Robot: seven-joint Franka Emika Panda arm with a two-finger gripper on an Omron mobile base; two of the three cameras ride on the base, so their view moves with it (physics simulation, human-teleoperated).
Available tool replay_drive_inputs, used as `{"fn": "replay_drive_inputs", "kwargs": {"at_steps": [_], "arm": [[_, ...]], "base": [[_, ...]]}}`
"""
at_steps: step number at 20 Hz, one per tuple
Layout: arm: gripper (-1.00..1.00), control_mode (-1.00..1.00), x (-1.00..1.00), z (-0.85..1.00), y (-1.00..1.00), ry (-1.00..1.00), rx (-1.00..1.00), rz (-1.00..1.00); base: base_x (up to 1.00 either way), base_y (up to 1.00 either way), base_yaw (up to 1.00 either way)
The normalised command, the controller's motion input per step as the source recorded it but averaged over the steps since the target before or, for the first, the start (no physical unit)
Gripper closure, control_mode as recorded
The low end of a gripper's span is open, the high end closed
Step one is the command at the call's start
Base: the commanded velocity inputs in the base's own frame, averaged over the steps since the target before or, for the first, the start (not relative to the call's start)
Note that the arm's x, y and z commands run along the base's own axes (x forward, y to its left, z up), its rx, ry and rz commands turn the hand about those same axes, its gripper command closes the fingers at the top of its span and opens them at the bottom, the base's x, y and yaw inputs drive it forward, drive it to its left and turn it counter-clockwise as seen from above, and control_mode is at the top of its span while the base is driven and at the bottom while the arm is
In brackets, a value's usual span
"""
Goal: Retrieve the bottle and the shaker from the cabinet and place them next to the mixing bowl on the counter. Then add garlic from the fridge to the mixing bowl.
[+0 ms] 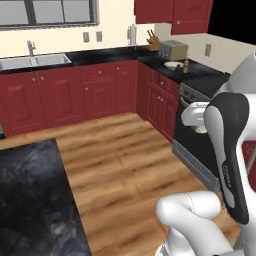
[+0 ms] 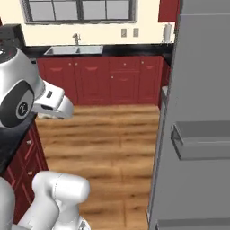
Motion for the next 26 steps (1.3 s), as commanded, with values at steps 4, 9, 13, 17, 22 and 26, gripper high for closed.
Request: {"fn": "replay_drive_inputs", "kwargs": {"at_steps": [4, 9, 13, 17, 22, 26], "arm": [[1.00, 1.00, 0.00, 0.00, 0.00, 0.00, 0.00, 0.00], [1.00, 1.00, 0.00, 0.00, 0.00, 0.00, 0.00, 0.00], [1.00, 1.00, 0.00, 0.00, 0.00, 0.00, 0.00, 0.00], [1.00, 1.00, 0.00, 0.00, 0.00, 0.00, 0.00, 0.00], [1.00, 1.00, 0.00, 0.00, 0.00, 0.00, 0.00, 0.00], [1.00, 1.00, 0.00, 0.00, 0.00, 0.00, 0.00, 0.00]], "base": [[1.00, 0.43, 0.00], [1.00, 0.26, -0.13], [1.00, 0.20, -0.19], [1.00, 0.10, -0.15], [1.00, 0.00, -0.13], [1.00, 0.00, -0.12]]}}
